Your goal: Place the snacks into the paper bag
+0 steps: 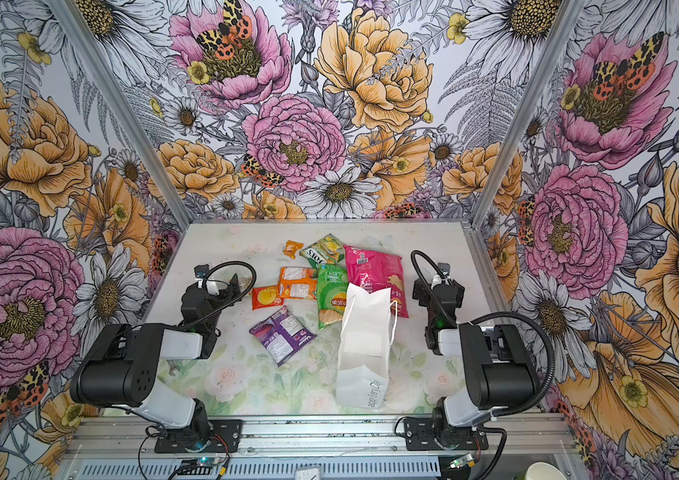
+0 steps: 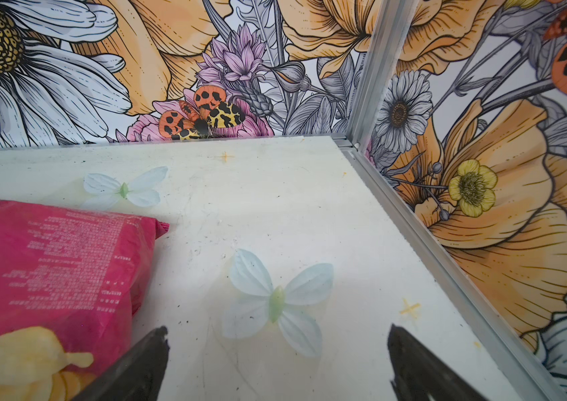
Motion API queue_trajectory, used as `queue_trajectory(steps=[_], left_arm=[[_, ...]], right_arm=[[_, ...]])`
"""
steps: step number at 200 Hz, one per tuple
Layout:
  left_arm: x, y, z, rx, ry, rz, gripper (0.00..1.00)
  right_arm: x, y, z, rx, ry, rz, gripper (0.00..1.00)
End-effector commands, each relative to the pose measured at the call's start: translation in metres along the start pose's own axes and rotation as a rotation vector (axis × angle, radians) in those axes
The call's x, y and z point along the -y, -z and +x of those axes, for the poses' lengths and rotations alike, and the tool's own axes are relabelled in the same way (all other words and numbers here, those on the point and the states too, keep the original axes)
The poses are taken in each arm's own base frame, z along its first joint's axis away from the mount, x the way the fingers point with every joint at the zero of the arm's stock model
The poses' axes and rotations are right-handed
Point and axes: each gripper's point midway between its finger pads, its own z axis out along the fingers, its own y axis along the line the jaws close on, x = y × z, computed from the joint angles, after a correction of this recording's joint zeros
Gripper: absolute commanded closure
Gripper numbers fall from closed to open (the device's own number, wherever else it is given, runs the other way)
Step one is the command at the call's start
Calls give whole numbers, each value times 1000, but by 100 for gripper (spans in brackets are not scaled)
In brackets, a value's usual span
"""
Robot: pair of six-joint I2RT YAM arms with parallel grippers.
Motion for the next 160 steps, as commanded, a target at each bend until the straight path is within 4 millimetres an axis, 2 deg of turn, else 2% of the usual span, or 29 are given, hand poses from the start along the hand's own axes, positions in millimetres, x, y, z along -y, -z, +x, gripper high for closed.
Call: queue_trajectory(steps=[1, 74, 88, 106, 113, 146, 160], left_arm=[[0, -2, -10, 24, -3, 2, 1], [4, -1, -14, 17, -17, 12, 1], [11, 2, -22, 15, -49, 17, 1], [20, 12, -31, 35, -85, 20, 1], [24, 17, -35, 43, -101, 19, 1], [44, 46, -68, 83, -130, 8, 1], [59, 59, -85, 100, -106, 50, 1]], right_arm=[[0, 1, -10, 40, -19, 4, 0], [0, 0, -10, 40, -19, 5, 0], [-1, 1, -11, 44, -19, 1, 0], [-22, 6, -12, 61, 33, -125, 0], [-25, 8, -13, 65, 42, -139, 0], [-11, 24, -25, 115, 11, -73, 0], [-9, 31, -33, 119, 10, -70, 0]])
